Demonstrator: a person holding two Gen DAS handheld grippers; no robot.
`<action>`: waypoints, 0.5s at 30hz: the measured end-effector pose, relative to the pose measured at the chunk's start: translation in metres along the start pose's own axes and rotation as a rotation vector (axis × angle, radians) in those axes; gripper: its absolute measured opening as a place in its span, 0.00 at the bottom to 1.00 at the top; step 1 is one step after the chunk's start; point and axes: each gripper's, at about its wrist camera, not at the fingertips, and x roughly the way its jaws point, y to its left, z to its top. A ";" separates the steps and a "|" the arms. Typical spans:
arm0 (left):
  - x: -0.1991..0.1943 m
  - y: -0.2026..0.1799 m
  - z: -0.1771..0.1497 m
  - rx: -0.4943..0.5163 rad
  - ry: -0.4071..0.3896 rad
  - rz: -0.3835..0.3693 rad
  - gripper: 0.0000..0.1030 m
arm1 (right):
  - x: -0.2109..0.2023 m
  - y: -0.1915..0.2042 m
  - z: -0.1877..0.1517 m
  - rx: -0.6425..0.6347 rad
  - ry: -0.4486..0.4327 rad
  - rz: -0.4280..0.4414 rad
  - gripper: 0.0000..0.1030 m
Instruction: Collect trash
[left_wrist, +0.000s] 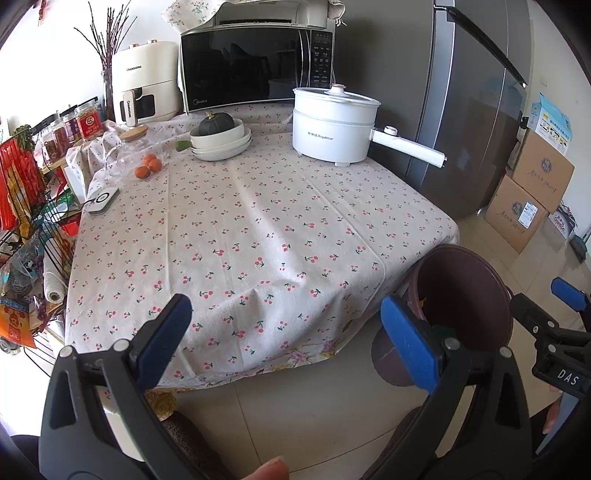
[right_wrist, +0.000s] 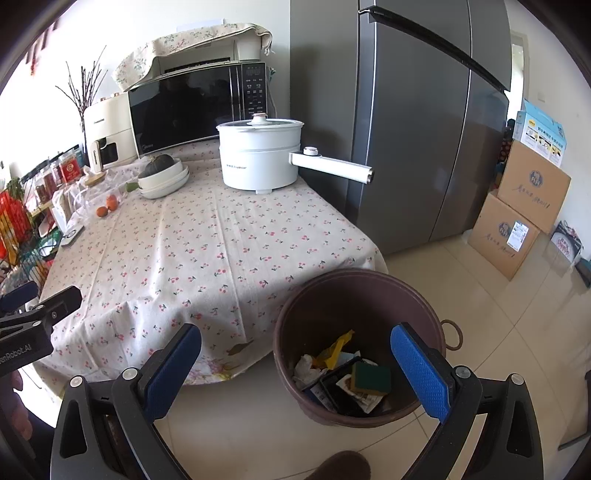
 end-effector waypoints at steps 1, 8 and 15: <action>0.000 0.000 0.000 -0.001 0.002 -0.002 0.99 | 0.000 0.000 0.000 0.001 0.001 -0.001 1.00; 0.001 -0.002 -0.001 0.008 0.012 -0.018 0.99 | 0.001 -0.003 -0.001 0.009 0.005 -0.002 1.00; 0.003 -0.005 -0.002 0.021 0.025 -0.030 0.99 | 0.001 -0.003 -0.001 0.008 0.008 -0.005 1.00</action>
